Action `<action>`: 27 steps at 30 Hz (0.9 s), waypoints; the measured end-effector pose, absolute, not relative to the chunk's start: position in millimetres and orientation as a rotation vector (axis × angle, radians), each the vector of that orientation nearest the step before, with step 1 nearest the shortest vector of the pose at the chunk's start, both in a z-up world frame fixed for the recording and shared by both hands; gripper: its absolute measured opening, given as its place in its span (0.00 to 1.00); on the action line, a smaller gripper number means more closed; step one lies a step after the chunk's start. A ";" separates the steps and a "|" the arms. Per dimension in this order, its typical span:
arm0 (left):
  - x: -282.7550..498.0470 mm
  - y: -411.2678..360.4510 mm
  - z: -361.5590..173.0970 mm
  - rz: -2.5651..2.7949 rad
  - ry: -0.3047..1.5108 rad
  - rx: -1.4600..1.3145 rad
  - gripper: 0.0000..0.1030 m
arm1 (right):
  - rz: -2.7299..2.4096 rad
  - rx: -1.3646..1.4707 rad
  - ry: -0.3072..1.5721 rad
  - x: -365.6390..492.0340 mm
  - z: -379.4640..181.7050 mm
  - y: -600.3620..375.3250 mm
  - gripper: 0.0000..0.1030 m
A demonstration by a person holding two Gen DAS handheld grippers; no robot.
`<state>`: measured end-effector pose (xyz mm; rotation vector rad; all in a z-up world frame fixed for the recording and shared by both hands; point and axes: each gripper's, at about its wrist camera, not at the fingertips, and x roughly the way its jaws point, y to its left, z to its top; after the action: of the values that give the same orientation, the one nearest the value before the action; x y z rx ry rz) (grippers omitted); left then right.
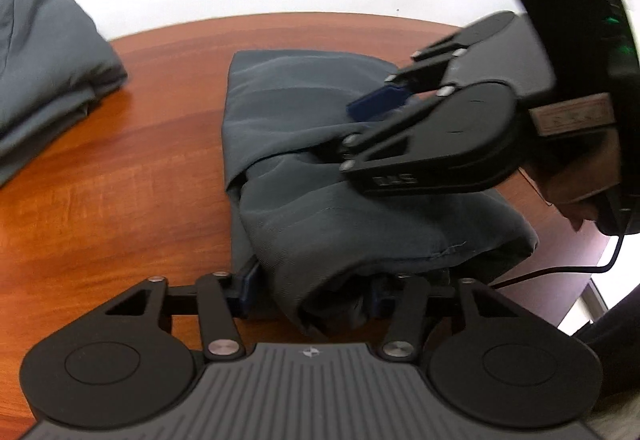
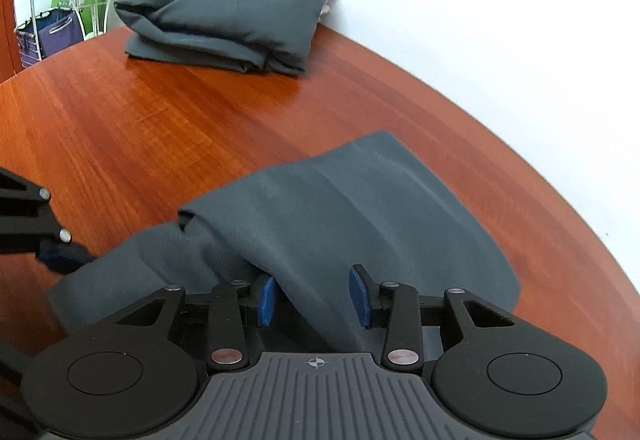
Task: Fold clothes
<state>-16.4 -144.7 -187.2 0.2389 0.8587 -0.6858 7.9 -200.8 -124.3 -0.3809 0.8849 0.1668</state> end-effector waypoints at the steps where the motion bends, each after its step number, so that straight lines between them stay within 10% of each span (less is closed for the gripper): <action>1: -15.9 -145.6 -186.4 -0.671 0.859 0.238 0.45 | 0.172 -0.371 0.877 9.1 -123.5 -202.7 0.14; 27: -14.8 -161.6 -157.3 -0.060 0.956 -0.033 0.26 | -0.407 0.153 0.722 -65.3 -59.9 -519.3 0.03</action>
<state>-14.8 -161.6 -157.3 -0.0329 0.9565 -0.0596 -65.3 -519.3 -59.9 0.1532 0.7222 -0.4066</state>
